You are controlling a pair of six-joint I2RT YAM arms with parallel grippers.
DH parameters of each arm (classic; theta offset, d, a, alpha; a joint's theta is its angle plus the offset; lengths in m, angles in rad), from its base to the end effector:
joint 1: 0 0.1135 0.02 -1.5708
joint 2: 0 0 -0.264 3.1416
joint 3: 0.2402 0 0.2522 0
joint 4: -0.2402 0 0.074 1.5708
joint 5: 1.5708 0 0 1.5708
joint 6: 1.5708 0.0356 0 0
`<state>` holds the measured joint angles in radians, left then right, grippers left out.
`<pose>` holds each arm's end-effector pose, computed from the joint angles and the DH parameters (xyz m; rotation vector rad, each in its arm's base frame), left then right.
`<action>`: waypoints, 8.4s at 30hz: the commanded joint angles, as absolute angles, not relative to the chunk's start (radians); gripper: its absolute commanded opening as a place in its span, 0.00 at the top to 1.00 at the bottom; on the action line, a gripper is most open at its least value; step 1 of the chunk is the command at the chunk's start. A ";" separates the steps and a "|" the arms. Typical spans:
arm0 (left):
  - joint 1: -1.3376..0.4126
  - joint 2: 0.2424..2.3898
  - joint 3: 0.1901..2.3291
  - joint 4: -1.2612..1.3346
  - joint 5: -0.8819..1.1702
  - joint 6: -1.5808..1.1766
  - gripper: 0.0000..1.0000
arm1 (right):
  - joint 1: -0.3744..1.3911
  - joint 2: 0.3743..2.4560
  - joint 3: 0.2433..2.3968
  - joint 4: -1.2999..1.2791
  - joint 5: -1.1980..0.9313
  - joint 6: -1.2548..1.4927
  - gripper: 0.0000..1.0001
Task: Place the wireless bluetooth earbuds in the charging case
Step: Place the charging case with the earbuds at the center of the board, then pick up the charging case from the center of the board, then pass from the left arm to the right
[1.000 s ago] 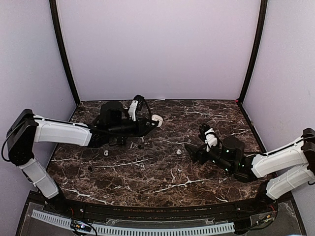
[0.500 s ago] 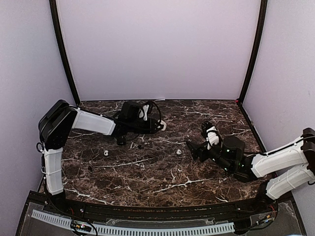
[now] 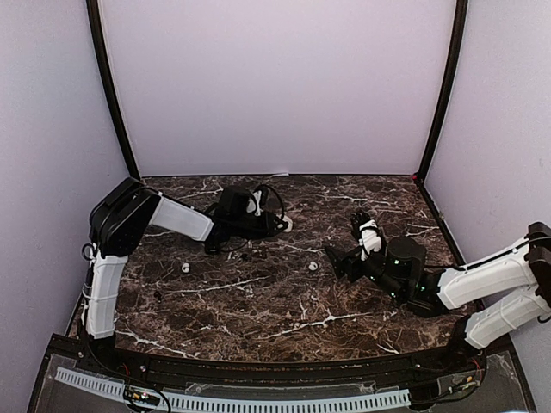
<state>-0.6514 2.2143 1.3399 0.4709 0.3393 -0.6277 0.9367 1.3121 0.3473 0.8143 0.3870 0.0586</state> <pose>0.3749 -0.3007 0.1330 0.2660 2.1257 -1.1316 0.1572 0.1911 0.1855 -0.4642 1.6633 0.4057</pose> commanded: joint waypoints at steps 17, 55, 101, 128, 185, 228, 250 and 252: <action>-0.638 2.344 1.511 0.523 0.328 -0.734 0.64 | 0.934 1.325 0.356 0.883 0.355 0.024 0.11; -0.574 1.452 0.834 -0.133 -0.145 -0.445 0.17 | 0.934 1.346 0.382 0.842 0.371 0.025 0.10; -0.633 1.770 1.102 -0.355 -0.196 -0.381 0.54 | 0.934 1.363 0.402 0.823 0.338 0.001 0.10; -0.672 1.416 0.683 0.295 0.765 -0.296 0.59 | 0.940 1.234 0.283 0.981 0.009 -0.156 0.14; -0.836 1.903 0.860 0.428 1.078 -0.098 0.63 | 1.061 1.649 0.391 0.980 -0.369 -0.574 0.46; -0.872 1.937 0.912 0.276 1.075 0.003 0.45 | 1.096 1.721 0.441 0.923 -0.350 -0.639 0.80; -0.871 1.511 0.398 1.028 0.561 0.000 0.01 | 1.071 1.607 0.328 1.178 -0.290 -0.416 0.92; -0.871 1.482 0.343 1.125 0.451 -0.016 0.01 | 1.068 1.581 0.335 1.173 -0.275 -0.373 0.93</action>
<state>-0.8680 1.5421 0.4320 0.8394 0.6937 -0.0074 1.0786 1.6241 0.3431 1.0618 -0.3115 -0.4900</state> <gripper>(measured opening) 0.991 0.194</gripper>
